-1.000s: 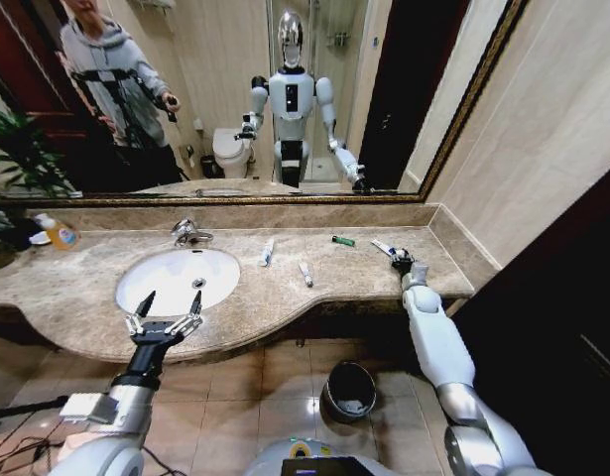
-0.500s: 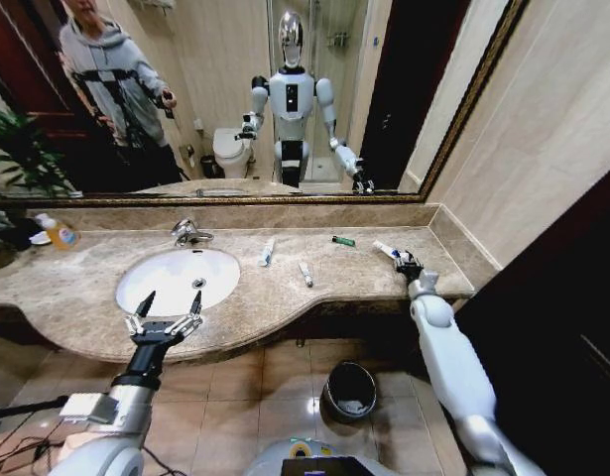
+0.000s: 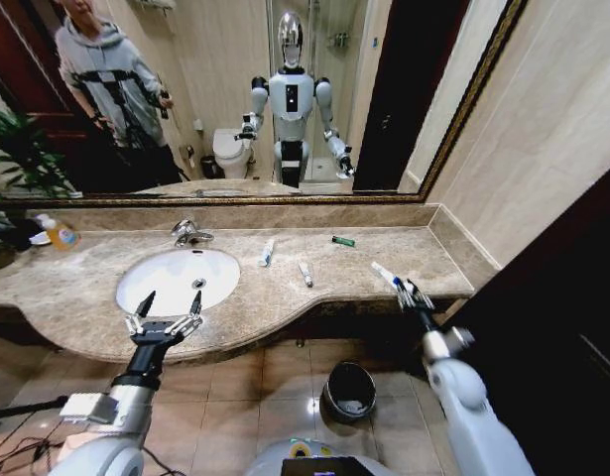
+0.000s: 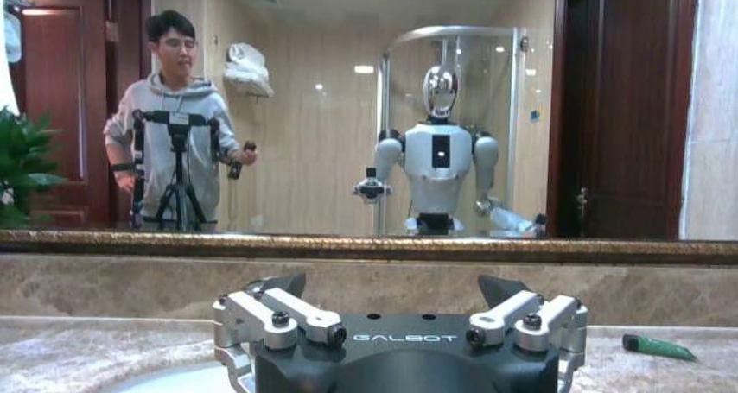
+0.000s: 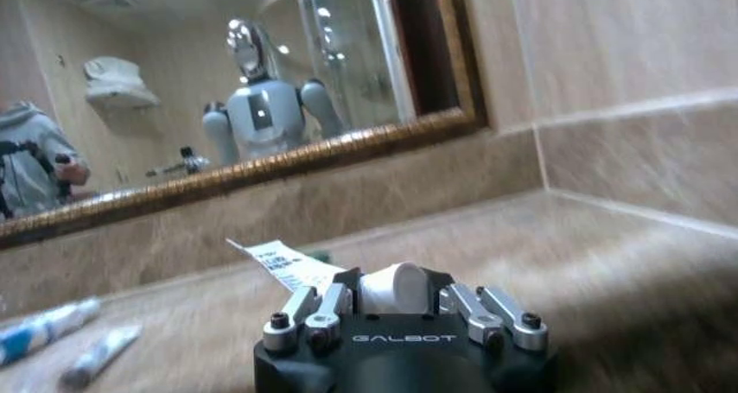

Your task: Pick up the trash from the sink and place it in the trash bin.

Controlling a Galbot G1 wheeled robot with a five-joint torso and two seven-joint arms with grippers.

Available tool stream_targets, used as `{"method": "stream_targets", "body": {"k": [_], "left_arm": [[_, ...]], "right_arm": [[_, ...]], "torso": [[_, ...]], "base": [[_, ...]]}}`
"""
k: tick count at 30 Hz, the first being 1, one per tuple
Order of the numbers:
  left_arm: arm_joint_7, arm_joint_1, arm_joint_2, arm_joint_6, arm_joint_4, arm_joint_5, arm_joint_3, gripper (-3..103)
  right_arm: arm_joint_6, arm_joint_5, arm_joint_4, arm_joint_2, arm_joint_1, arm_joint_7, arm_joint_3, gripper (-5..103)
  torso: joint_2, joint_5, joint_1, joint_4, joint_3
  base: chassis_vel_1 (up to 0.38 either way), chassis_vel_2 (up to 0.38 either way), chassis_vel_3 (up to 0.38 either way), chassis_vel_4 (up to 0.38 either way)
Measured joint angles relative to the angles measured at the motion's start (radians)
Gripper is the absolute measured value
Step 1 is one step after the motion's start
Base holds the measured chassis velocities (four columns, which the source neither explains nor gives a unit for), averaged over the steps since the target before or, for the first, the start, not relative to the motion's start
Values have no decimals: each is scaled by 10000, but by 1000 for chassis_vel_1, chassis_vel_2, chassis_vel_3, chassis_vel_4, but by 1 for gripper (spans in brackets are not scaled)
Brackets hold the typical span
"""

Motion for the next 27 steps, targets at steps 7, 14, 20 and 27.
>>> {"method": "stream_targets", "body": {"k": [7,14,20,27], "left_arm": [[0,0,0,0,0,0,0,100],[0,0,0,0,1,0,0,100],[0,0,0,0,0,0,0,100],[1,0,-1,0,1,0,1,100]], "right_arm": [[1274,-1212,-1121,709,-1310,46,-372,33],[1940,-2751,-3680,1013,-670,206,-818,33],[2872,-4495,-6667,1393,678,333,-1002,33],[3141,-5472,-9024,1458,1745,400,-1011,33]], "torso": [[0,0,0,1,1],[-1,-1,2,1,2],[-2,1,2,1,2],[-2,2,2,0,2]], "base": [[0,0,0,0],[0,0,0,0],[0,0,0,0],[0,0,0,0]]}}
